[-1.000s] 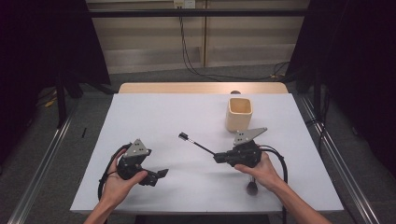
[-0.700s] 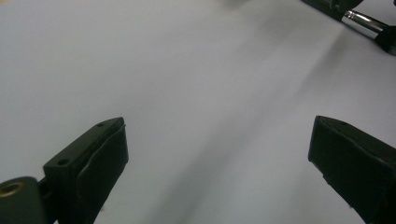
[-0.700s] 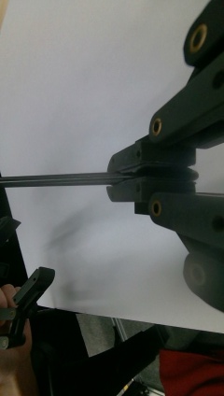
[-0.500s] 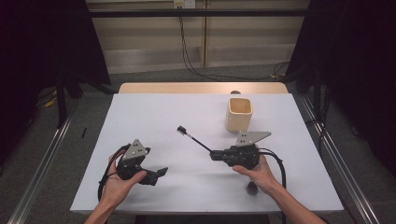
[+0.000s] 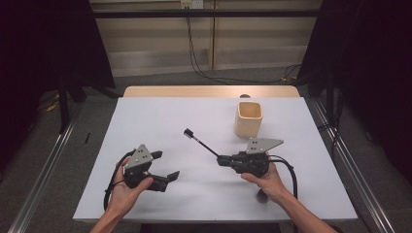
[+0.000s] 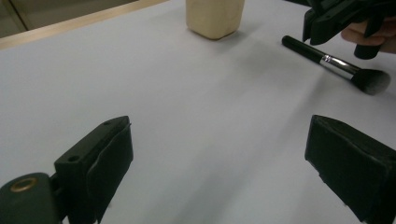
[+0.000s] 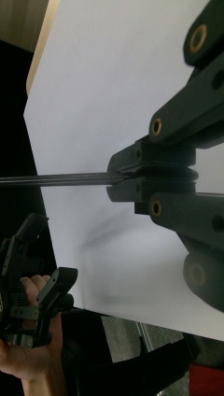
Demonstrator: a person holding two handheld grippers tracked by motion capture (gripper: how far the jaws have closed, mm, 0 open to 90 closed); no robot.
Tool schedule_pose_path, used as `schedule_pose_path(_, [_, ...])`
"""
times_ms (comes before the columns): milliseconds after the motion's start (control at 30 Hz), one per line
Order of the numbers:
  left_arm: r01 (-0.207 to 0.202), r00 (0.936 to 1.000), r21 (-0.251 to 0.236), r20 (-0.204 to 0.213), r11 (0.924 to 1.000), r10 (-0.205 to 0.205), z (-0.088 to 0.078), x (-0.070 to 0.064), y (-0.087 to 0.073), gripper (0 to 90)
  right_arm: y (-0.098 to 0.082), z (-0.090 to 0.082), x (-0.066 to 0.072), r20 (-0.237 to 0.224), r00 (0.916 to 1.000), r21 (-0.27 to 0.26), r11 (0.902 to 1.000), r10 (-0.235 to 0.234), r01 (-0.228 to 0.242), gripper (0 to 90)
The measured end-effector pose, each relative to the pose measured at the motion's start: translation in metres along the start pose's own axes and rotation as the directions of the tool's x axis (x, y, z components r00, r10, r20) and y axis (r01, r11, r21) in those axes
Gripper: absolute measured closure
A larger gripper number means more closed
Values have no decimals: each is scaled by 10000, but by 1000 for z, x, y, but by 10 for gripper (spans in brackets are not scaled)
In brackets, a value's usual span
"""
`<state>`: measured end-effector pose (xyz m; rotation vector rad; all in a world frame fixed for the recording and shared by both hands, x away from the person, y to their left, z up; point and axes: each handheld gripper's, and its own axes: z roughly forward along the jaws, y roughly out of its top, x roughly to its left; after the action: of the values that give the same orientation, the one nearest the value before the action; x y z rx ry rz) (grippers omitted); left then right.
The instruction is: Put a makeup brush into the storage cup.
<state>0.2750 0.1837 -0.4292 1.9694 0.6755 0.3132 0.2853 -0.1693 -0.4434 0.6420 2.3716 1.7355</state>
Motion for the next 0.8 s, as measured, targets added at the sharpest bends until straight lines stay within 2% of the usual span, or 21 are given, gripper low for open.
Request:
schedule_pose_path(33, [84, 9999, -145, -63, 9999, -85, 0, -1, 0, 77, 0, 0, 1, -5, 10000, -33, 10000, -14, 14, 863])
schedule_pose_path(67, [126, 9999, -191, 66, 9997, -124, 1, -1, 1, 78, 0, 0, 1, 7, 10000, -57, 10000, -32, 32, 863])
schedule_pose_path(133, [50, 10000, -359, 24, 9993, -49, 2, -3, 1, 93, 0, 0, 1, -18, 10000, -59, 10000, -45, 45, 863])
schedule_pose_path(167, [165, 9998, -408, 152, 9990, -159, 3, -3, 2, 95, 0, -1, 1, -29, 10000, -70, 10000, -14, 14, 863])
schedule_pose_path(233, [134, 9995, -545, 294, 9984, -118, 5, -4, 2, 124, 0, -1, 1, -25, 10000, -73, 10000, -12, 12, 863])
schedule_pose_path(300, [208, 9994, -731, 282, 9971, -188, 7, -6, 2, 126, 0, -1, 1, -96, 9999, -70, 10000, 34, -35, 863])
schedule_pose_path(500, [0, 9983, -1511, 581, 9885, 88, 14, -10, 5, 108, -1, 2, 2, -279, 9996, 35, 10000, 24, -23, 863])
schedule_pose_path(533, [-108, 9985, -1554, 513, 9878, 190, 15, -10, 6, 106, -1, 2, 2, -310, 9995, 52, 10000, 6, -4, 863])
schedule_pose_path(633, [143, 9974, -1669, 722, 9859, -23, 18, -12, 8, 86, -1, 3, 3, -342, 9994, 80, 10000, -27, 30, 863])
schedule_pose_path(700, [170, 9973, -1693, 728, 9854, -47, 20, -13, 10, 73, -1, 4, 4, -368, 9993, 51, 10000, -25, 27, 862])
schedule_pose_path(800, [373, 9943, -1800, 1048, 9830, -186, 23, -15, 13, 44, -1, 4, 4, -359, 9994, 28, 10000, -8, 10, 863])
